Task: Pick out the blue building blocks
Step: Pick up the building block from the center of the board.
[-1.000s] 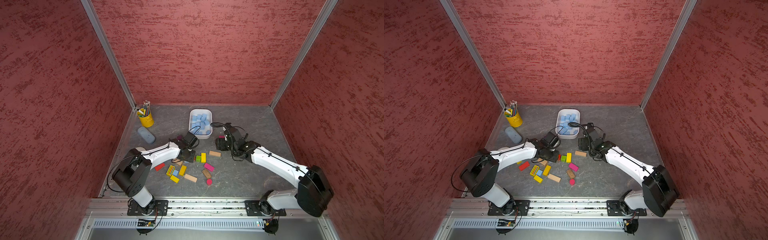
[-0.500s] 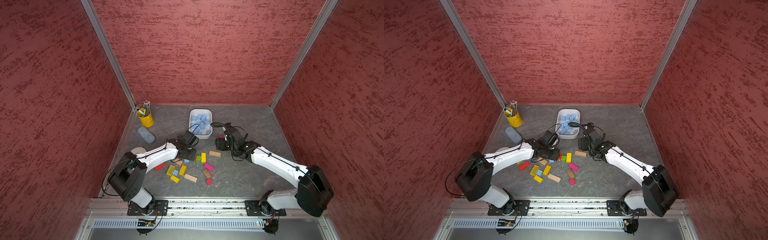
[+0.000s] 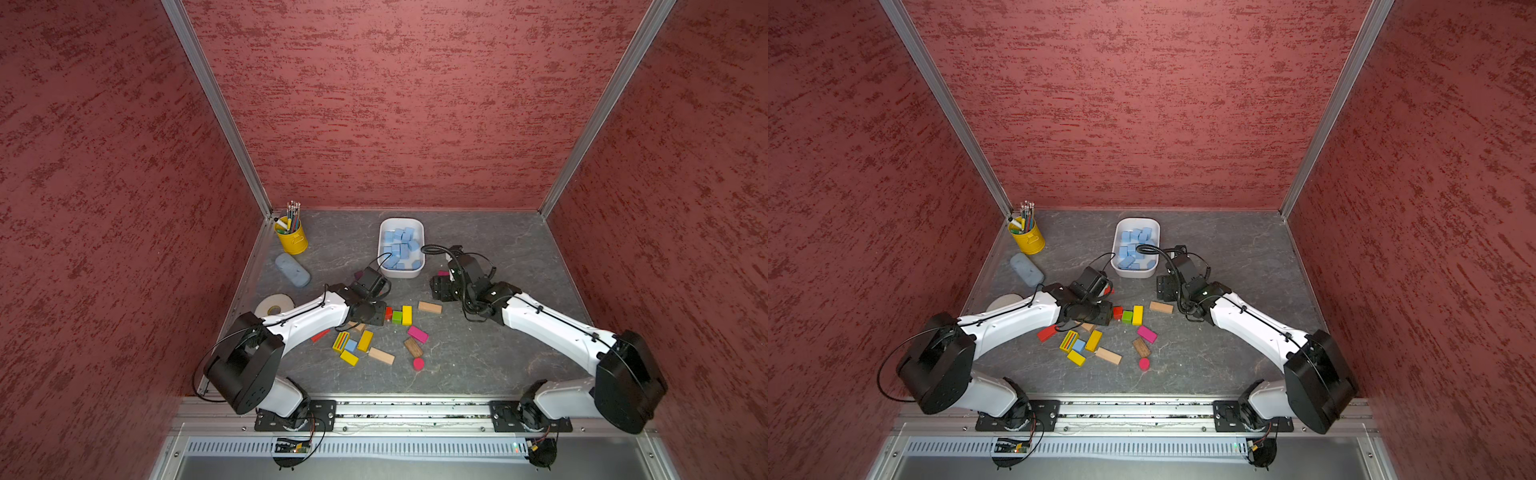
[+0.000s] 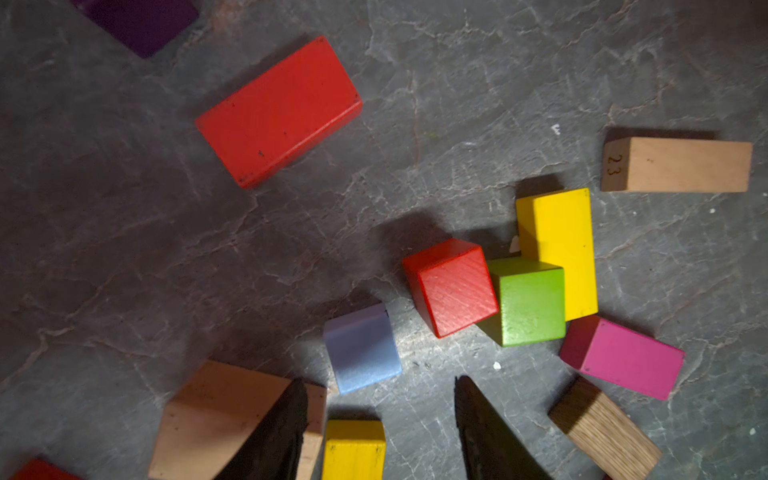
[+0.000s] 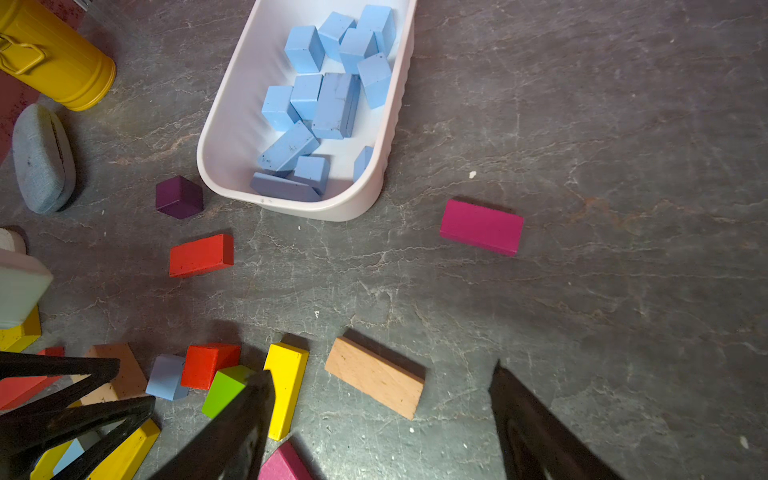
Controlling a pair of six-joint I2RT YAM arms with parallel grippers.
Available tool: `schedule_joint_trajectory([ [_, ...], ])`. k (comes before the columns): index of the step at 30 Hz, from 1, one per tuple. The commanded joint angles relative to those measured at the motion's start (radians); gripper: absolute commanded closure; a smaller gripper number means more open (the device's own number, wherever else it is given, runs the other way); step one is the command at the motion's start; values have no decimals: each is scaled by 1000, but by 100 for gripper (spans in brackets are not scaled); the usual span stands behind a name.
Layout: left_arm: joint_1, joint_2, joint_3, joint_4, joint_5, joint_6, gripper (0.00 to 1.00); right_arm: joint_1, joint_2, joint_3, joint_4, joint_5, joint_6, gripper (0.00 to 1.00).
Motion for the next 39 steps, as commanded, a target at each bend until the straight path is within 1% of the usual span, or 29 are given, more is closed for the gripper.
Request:
schedule_joint_trajectory([
  [1, 2, 28, -13, 16, -19, -22, 43, -3, -24, -13, 22, -4, 12, 16],
  [6, 1, 42, -18, 26, -28, -26, 46, -3, -44, -19, 40, -40, 1, 9],
  [10, 0, 55, -18, 32, -30, -28, 48, -3, -53, -24, 50, -50, -1, 7],
  [16, -6, 72, -20, 44, -30, -28, 53, -3, -52, -24, 50, -50, -3, 6],
  [24, -14, 96, -17, 52, -31, -32, 58, -3, -80, -36, 73, -78, -8, 2],
  [28, -16, 104, -15, 56, -33, -33, 64, -3, -91, -37, 74, -78, -10, 2],
  [39, -23, 104, -14, 67, -42, -32, 76, -3, -95, -41, 75, -79, -11, 2],
])
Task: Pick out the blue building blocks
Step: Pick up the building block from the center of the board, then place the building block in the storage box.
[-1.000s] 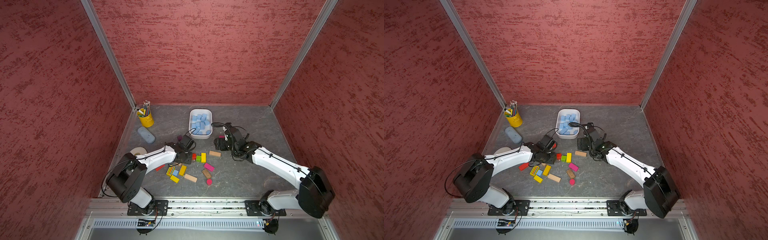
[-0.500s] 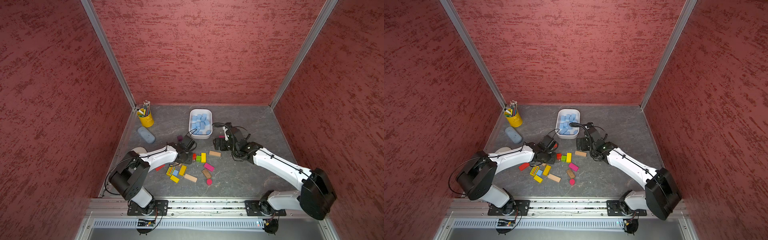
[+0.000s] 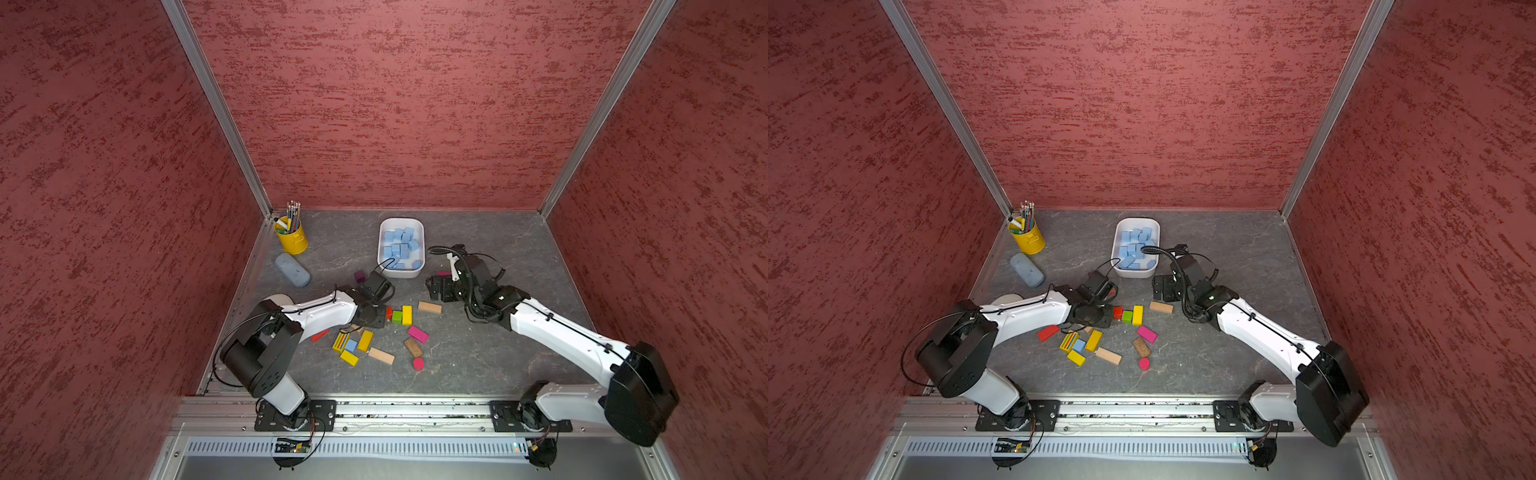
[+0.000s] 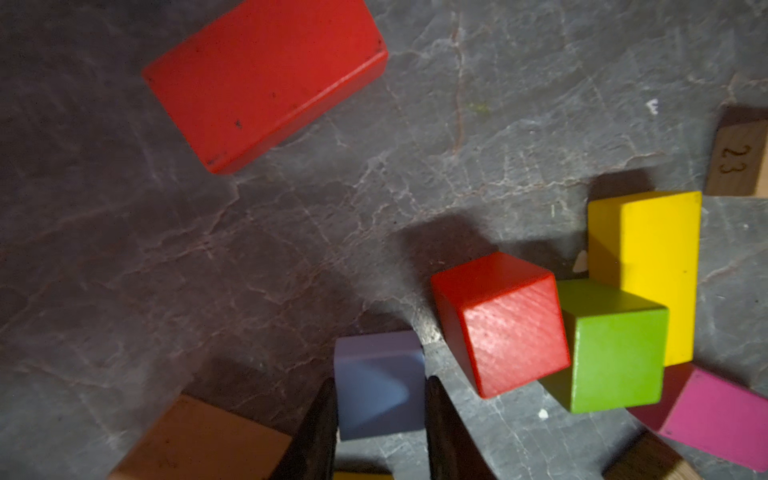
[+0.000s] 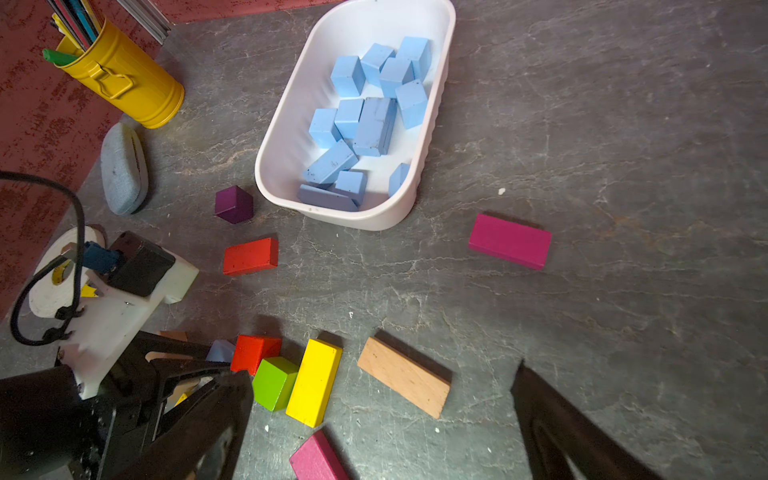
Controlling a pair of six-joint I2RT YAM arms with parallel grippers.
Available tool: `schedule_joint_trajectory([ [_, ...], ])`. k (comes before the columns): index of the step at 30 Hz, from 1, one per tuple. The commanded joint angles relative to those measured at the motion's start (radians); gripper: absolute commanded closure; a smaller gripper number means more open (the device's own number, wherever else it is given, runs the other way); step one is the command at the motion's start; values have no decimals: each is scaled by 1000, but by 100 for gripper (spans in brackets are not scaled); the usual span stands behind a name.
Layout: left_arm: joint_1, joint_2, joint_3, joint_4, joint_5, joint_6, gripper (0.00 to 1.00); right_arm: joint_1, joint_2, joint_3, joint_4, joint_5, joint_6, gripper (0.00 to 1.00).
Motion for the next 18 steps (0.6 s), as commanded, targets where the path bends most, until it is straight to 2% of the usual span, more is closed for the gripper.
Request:
schedule_joint_trajectory([
  [1, -9, 1, -3, 16, -15, -1, 77, -3, -23, -9, 31, -12, -3, 2],
  [6, -7, -65, 30, -11, -13, 5, 79, -3, -42, -14, 44, -20, -6, 1],
  [11, -1, -116, 120, -50, -3, 31, 80, -4, -75, -27, 72, -30, -10, 1],
  [18, 37, -94, 280, -64, 32, 77, 80, -3, -112, -48, 92, -25, -9, 1],
])
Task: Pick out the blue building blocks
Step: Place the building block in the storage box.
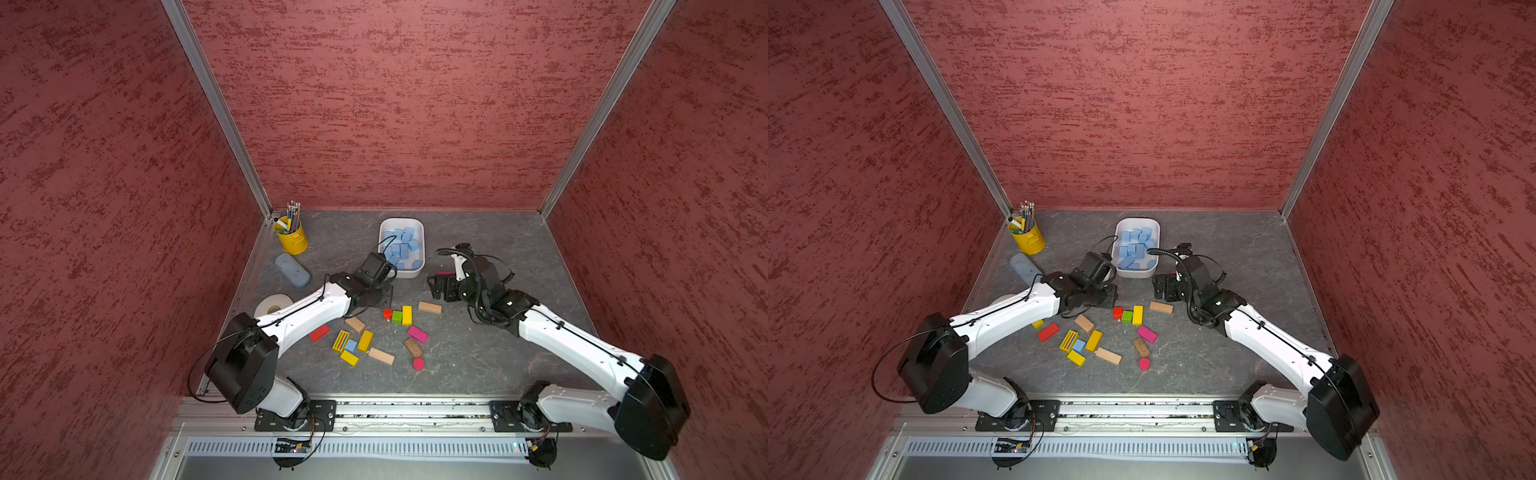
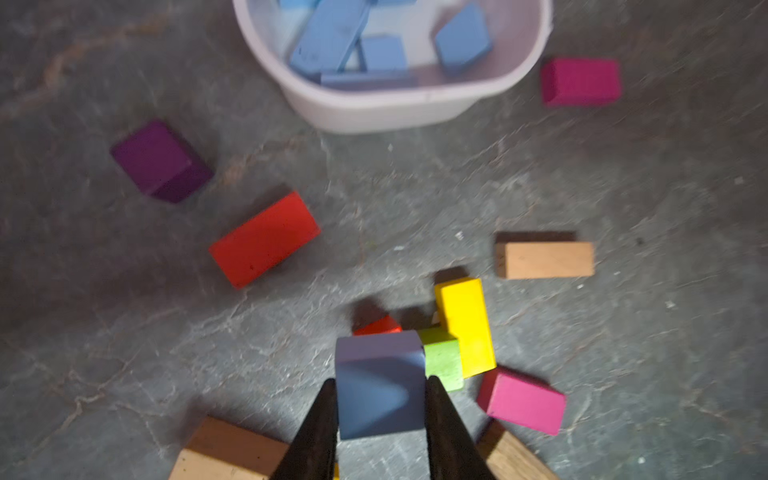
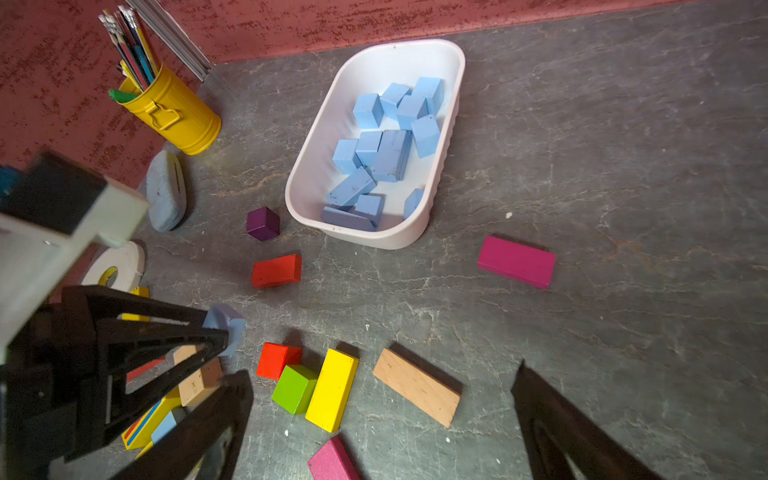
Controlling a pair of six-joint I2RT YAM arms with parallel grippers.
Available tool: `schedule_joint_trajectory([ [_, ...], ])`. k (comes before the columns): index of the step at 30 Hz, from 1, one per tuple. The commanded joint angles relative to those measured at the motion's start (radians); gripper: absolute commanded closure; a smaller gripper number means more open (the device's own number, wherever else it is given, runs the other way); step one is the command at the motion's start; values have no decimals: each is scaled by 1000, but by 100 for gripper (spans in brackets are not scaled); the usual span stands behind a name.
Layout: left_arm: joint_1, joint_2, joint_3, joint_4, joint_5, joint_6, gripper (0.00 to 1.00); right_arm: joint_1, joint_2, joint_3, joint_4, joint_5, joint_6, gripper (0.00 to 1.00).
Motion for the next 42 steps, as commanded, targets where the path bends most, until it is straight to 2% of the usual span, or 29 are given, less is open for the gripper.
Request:
schedule_joint_trajectory([
  [1, 25, 22, 73, -14, 24, 43, 80, -3, -23, -11, 39, -9, -5, 1],
  [17, 57, 409, 486, -23, 133, 92, 80, -3, -92, -43, 18, 41, -4, 1],
  [32, 90, 741, 850, -112, 165, 92, 74, -4, -144, -71, -5, 72, -1, 1],
  [39, 98, 844, 956, -154, 169, 93, 65, -4, -157, -81, -13, 82, -1, 1],
  [42, 98, 863, 971, -158, 176, 92, 58, -3, -157, -82, -14, 85, -1, 1],
])
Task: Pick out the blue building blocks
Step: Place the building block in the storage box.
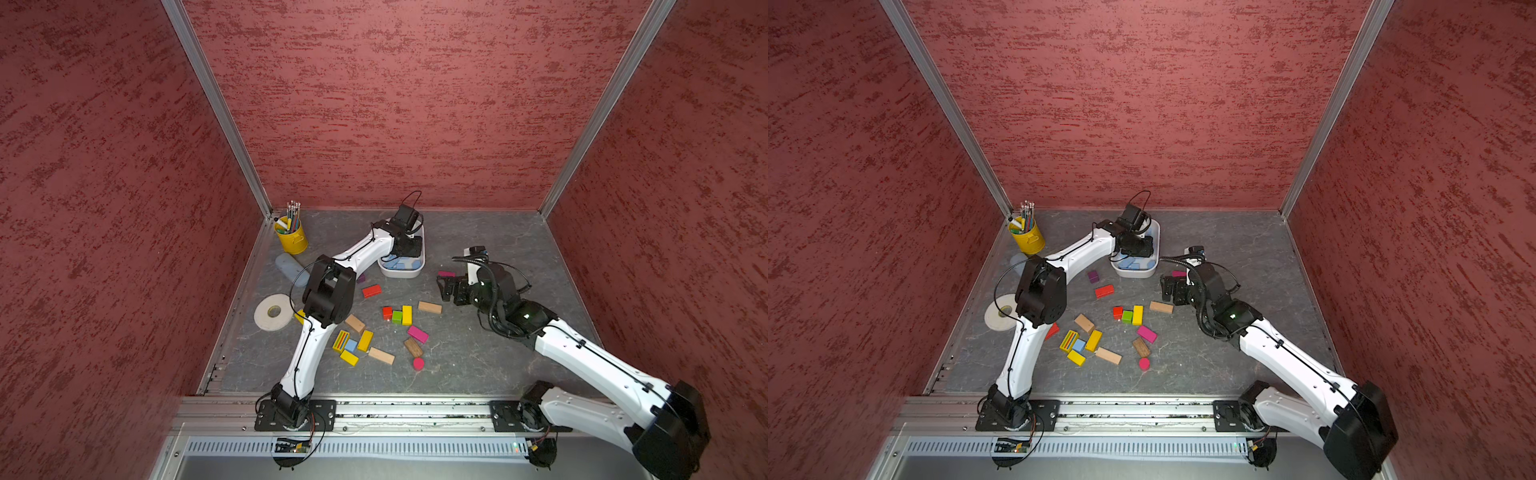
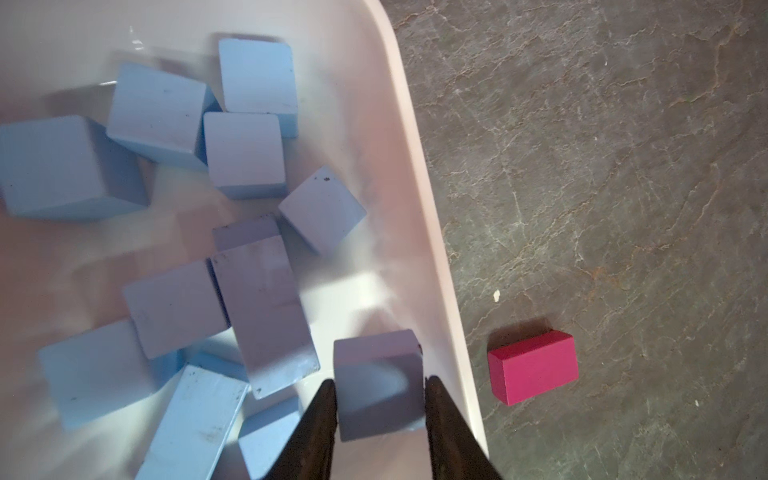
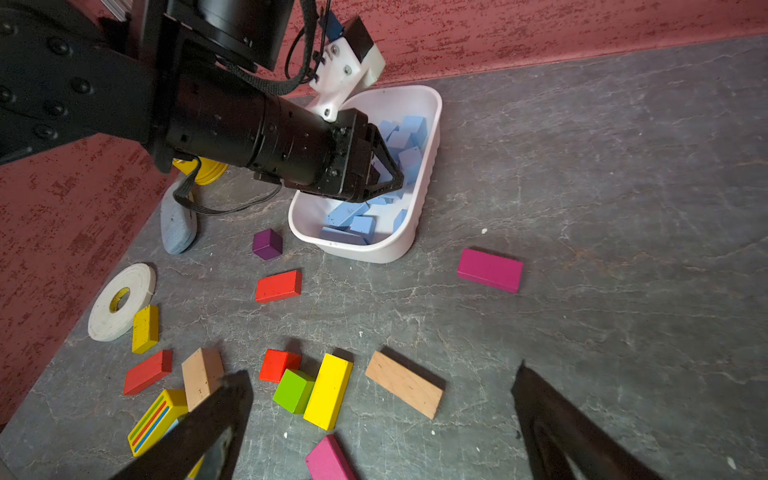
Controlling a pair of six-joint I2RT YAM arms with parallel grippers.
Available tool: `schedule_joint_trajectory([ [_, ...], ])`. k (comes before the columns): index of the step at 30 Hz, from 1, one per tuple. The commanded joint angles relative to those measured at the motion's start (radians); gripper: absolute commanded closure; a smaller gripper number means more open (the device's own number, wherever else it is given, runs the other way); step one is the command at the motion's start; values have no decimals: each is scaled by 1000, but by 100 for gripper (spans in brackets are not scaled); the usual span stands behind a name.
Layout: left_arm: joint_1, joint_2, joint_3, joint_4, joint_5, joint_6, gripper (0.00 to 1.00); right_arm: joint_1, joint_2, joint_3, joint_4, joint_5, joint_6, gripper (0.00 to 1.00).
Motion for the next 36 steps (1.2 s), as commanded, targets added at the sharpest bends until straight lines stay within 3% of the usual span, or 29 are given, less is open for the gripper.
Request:
schedule_joint_trajectory([
  [1, 4, 22, 26, -24, 20, 5, 54, -3, -13, -14, -10, 28, -1, 1],
  [7, 4, 16, 30, -26, 27, 6, 46, -3, -7, -12, -8, 29, -1, 1],
  [12, -3, -71, -19, -3, 35, 18, 42, -3, -1, -11, -5, 25, -2, 1],
  [26, -60, -678, -606, 132, -42, 22, 28, -3, 13, -17, 23, 0, -17, 1],
  [36, -157, -1036, -921, -40, -84, -12, 22, -3, 45, -8, 51, -34, -28, 1],
])
